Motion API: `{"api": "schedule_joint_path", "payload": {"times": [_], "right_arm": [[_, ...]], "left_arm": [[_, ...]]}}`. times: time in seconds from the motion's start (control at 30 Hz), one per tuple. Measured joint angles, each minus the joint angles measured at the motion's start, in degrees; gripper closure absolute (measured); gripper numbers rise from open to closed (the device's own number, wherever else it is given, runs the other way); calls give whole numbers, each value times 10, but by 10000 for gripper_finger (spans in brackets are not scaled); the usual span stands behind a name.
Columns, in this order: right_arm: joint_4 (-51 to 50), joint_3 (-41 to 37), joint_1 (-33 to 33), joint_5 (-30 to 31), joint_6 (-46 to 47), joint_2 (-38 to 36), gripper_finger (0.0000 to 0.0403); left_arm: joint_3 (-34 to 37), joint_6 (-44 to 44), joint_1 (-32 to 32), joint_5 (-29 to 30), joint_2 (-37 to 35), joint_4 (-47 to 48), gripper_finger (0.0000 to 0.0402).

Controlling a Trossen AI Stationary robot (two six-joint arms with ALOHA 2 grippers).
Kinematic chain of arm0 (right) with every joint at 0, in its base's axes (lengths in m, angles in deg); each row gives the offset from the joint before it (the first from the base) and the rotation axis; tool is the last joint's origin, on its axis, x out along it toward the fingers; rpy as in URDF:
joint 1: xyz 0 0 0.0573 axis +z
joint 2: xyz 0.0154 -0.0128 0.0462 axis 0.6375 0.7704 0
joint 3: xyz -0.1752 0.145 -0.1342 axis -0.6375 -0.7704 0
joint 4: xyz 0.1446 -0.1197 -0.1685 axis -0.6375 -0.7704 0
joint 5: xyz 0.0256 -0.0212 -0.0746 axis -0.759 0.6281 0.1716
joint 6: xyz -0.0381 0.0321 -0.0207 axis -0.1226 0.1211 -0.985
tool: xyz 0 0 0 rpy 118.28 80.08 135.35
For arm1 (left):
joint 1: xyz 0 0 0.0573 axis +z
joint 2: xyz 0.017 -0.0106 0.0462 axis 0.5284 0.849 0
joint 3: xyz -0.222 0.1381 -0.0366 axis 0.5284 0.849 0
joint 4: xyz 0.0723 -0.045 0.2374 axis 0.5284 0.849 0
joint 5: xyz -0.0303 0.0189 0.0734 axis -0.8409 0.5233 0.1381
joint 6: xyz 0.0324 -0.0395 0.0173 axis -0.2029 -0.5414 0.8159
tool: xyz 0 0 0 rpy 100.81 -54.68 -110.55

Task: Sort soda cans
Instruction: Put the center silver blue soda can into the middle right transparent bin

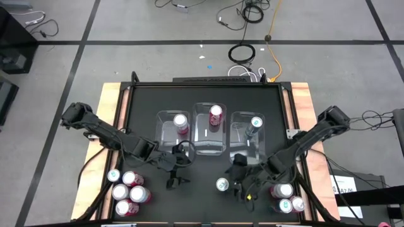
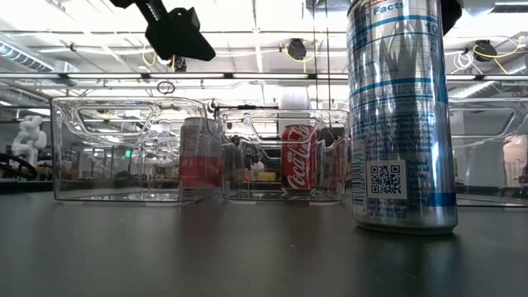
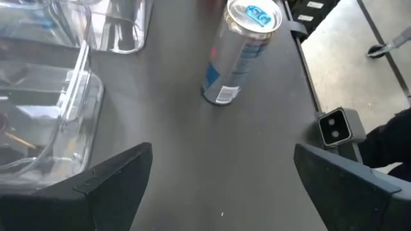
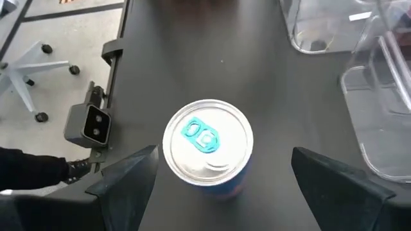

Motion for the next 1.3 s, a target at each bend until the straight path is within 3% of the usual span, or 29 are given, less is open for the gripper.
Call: {"api": "schedule_joint_path", "payload": {"times": [0.7,0.83,1.07,1.3], "right_arm": [[51,0,-19,-4,-11,74,55],[49,0,-23,4,-17,74,85],[49,0,-24,2,-16,72,189],[20,26,-24,-1,-26,50,189]], "left_arm": [[0,10,0,0,0,15,15],[0,10,0,0,0,15,15],[0,9,-1,-1,0,15,15],[0,9,-1,-1,0,15,15]]}}
